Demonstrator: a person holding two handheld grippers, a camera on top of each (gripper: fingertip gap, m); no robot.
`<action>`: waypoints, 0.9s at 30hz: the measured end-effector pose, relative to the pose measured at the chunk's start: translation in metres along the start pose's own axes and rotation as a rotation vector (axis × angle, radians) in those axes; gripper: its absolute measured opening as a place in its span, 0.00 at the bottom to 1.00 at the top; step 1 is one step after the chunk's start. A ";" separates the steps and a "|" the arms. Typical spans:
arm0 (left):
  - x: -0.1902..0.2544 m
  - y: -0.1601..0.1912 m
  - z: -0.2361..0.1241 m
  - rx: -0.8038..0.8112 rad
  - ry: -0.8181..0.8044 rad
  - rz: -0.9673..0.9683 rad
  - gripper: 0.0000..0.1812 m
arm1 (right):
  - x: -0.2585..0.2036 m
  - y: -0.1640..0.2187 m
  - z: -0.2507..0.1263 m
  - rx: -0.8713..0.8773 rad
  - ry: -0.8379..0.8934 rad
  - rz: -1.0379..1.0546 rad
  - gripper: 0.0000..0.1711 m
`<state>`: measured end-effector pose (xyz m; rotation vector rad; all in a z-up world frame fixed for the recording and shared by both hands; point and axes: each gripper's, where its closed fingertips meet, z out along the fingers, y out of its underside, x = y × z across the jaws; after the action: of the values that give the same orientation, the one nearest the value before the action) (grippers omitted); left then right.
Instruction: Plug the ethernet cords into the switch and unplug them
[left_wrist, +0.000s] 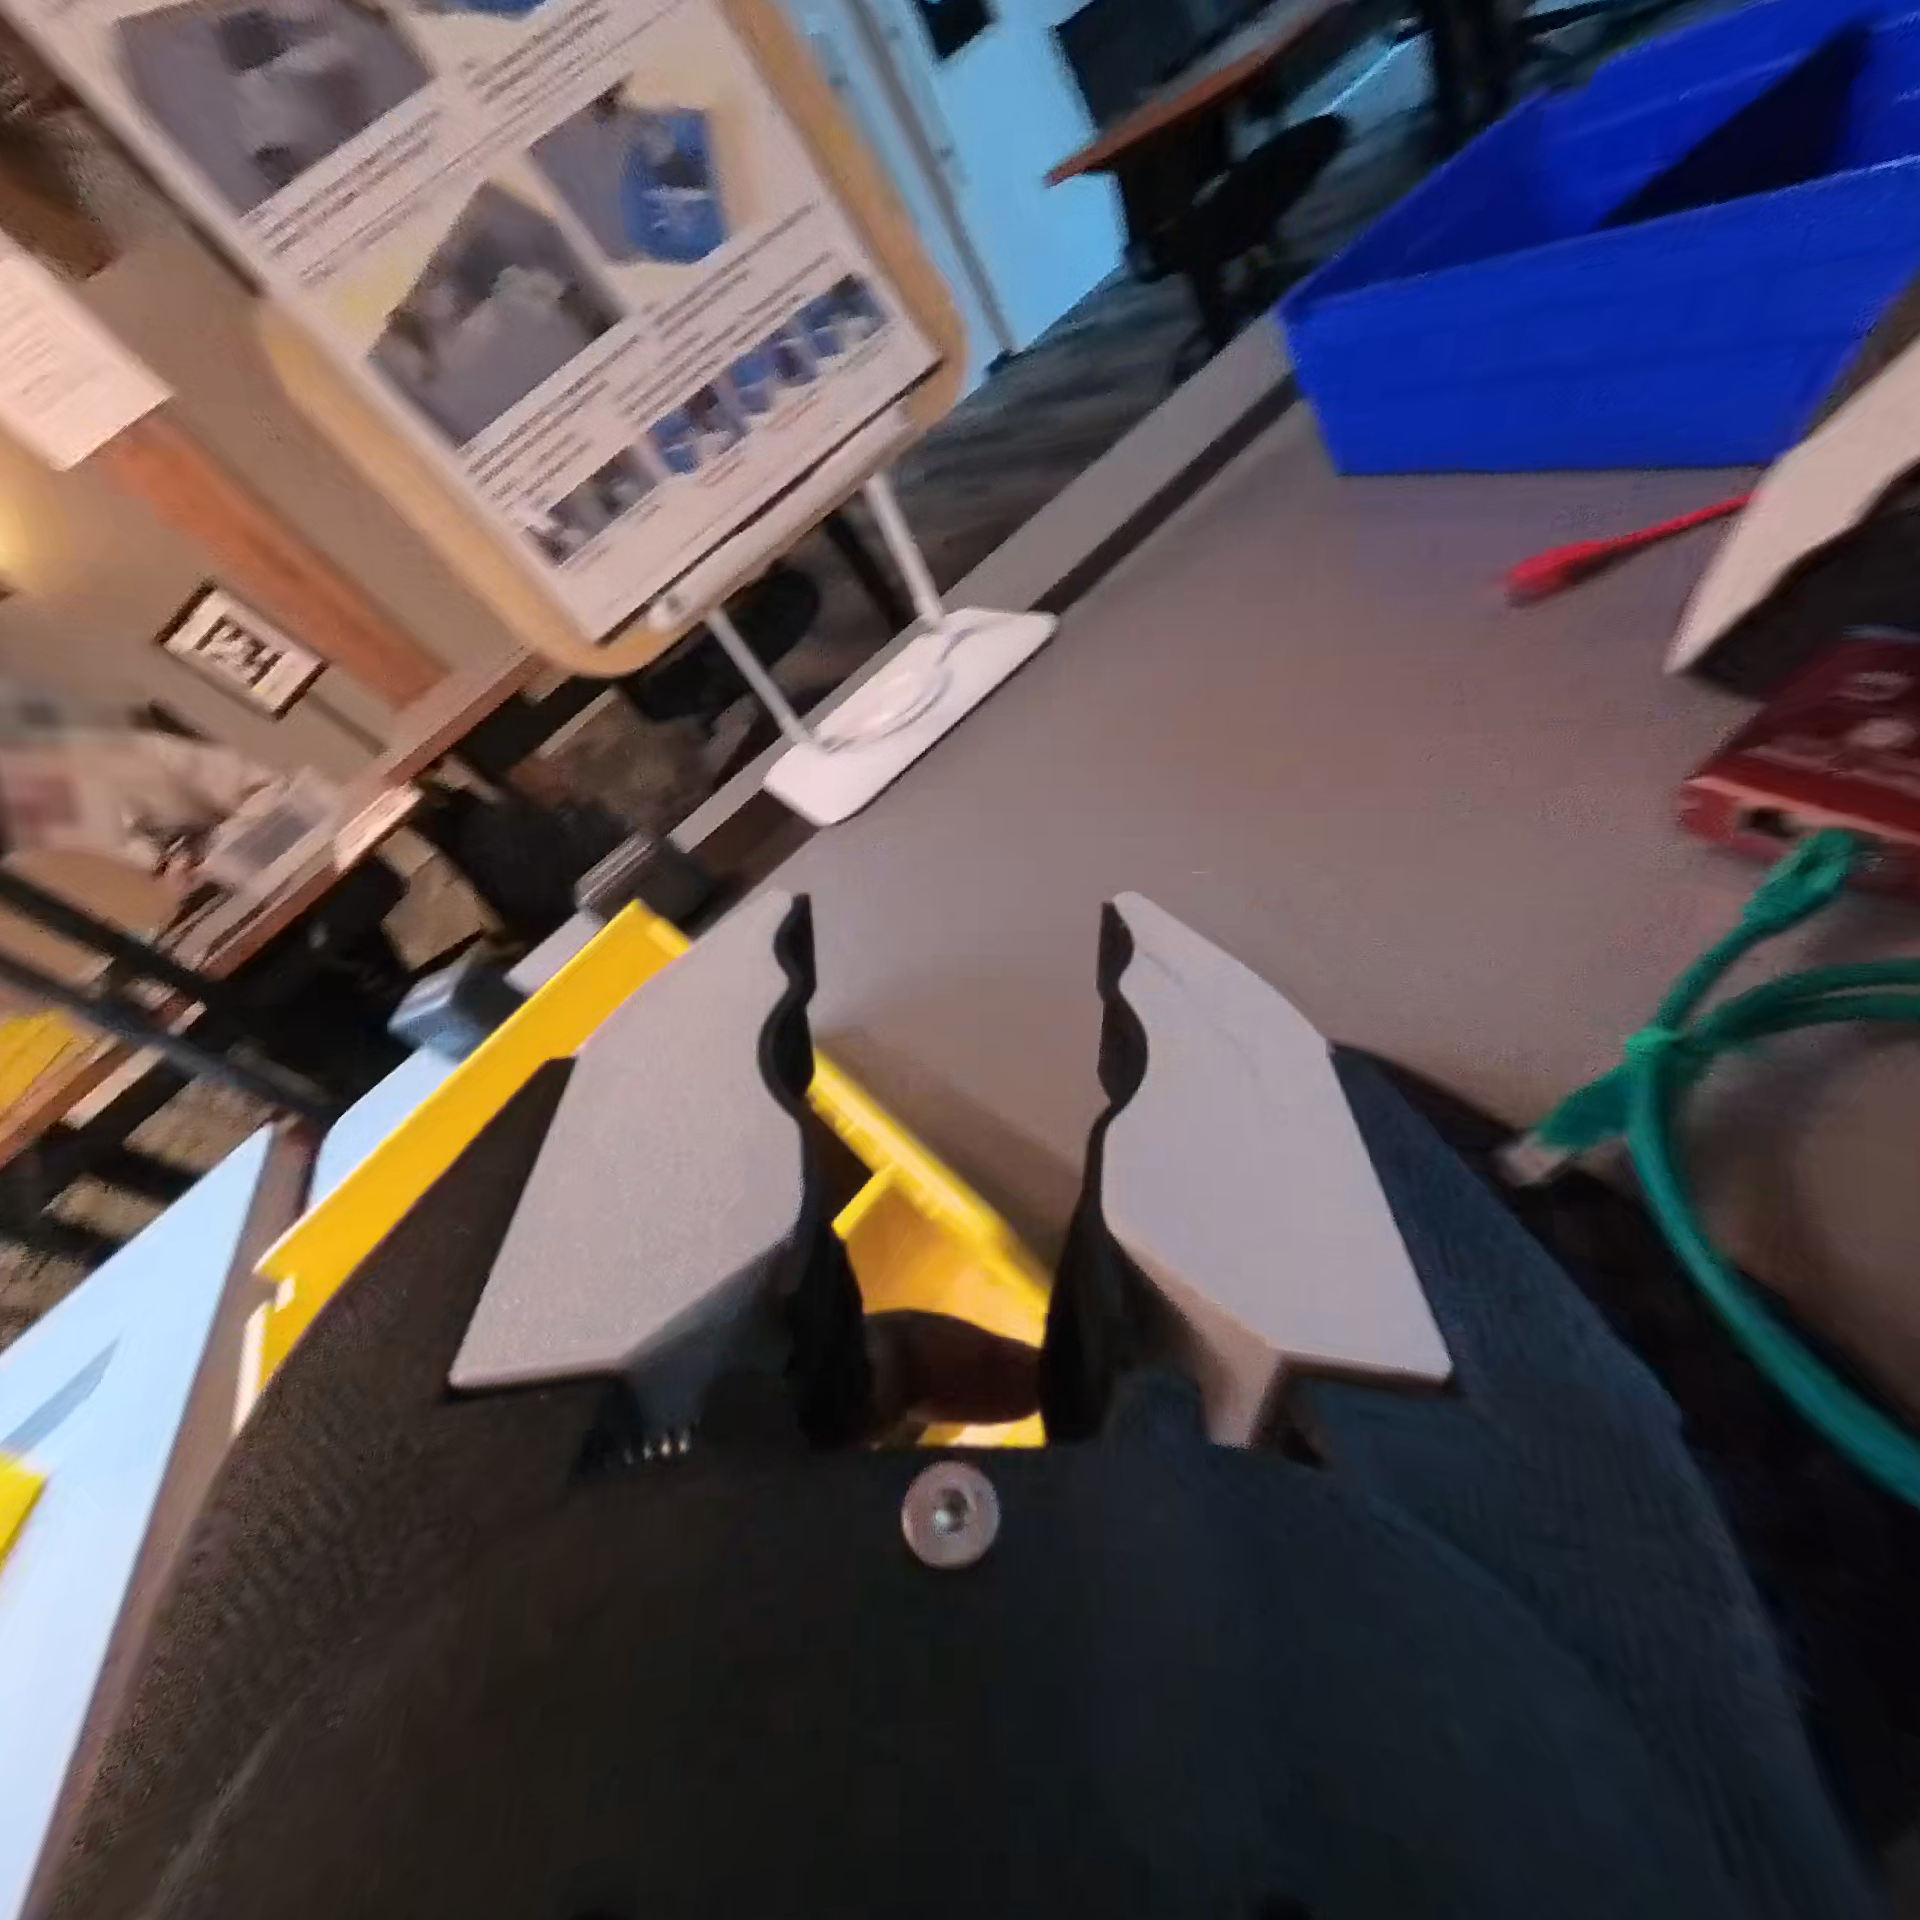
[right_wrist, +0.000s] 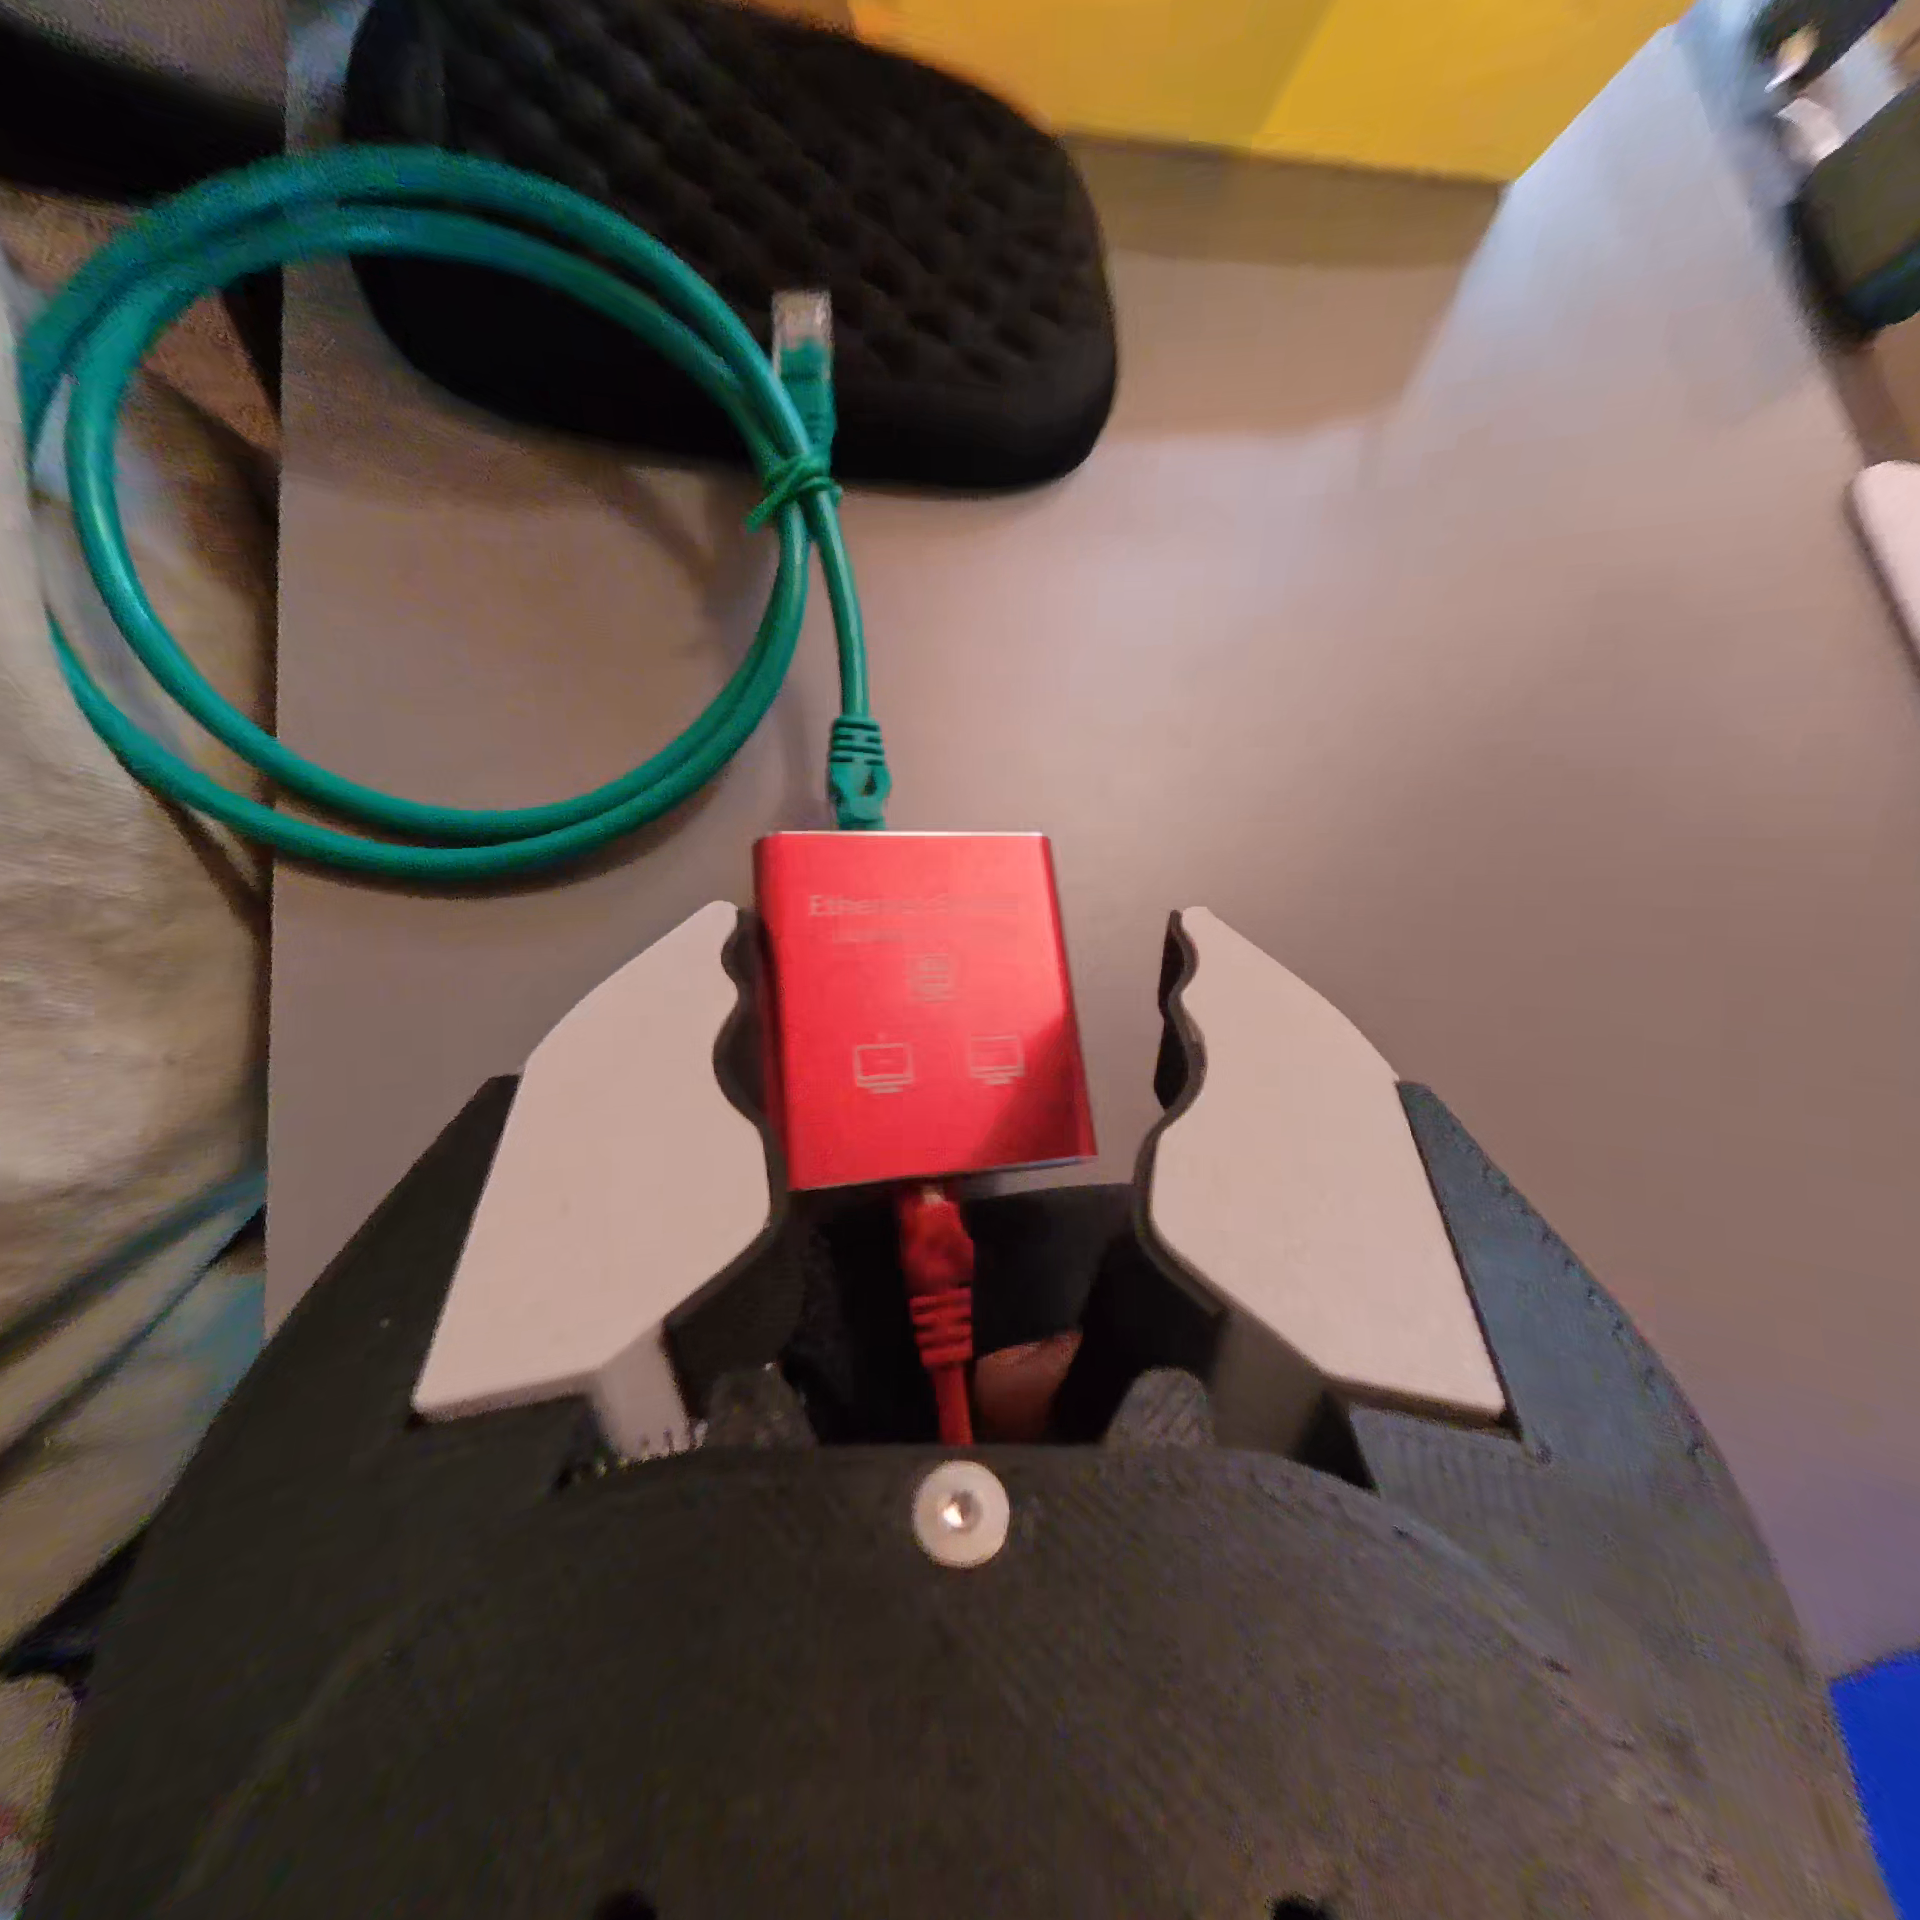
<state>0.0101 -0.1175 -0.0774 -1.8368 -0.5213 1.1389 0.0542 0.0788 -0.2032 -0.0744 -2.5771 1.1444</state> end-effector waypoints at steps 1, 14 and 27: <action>-0.019 0.016 -0.005 -0.053 -0.061 -0.010 0.28 | 0.004 -0.003 -0.005 0.032 0.022 0.007 0.45; -0.040 0.181 -0.019 -0.911 0.644 0.137 0.17 | 0.020 -0.022 -0.046 0.199 0.146 -0.003 0.40; -0.095 0.088 -0.006 -0.331 0.109 -0.069 0.06 | 0.024 -0.026 -0.048 0.251 0.180 -0.020 0.37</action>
<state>-0.0395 -0.2345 -0.1035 -2.1314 -0.7382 0.9417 0.0478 0.0997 -0.1481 -0.0894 -2.2569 1.3769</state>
